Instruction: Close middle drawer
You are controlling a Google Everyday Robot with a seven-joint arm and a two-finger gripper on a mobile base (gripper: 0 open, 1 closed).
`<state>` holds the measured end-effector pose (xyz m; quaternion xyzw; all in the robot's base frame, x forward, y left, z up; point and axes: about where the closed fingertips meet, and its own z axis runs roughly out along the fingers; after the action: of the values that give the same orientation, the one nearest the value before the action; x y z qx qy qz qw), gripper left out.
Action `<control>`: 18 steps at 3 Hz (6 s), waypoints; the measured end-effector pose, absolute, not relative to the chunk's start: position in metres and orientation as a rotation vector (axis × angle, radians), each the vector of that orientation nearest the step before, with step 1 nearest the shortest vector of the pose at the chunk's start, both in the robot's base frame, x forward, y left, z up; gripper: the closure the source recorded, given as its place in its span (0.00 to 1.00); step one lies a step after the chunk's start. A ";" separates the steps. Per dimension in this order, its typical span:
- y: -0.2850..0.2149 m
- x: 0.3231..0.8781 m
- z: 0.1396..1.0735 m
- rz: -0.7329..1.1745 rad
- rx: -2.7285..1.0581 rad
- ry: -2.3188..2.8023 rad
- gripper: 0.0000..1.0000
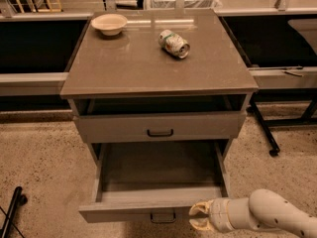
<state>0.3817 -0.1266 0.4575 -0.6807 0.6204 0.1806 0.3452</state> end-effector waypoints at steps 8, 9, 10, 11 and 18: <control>-0.101 0.399 0.392 0.334 -1.781 1.769 0.00; -0.098 0.408 0.384 0.361 -1.809 1.728 0.18; -0.097 0.433 0.384 0.357 -1.814 1.621 0.50; -0.099 0.450 0.384 0.315 -1.800 1.598 0.73; -0.121 0.561 0.392 0.155 -1.743 1.672 0.48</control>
Offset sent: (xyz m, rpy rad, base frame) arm 0.0148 0.0112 -0.0845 -0.1328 -0.0005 -0.0963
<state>0.5608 -0.1210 0.3916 -0.6737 0.6464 0.0600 0.3531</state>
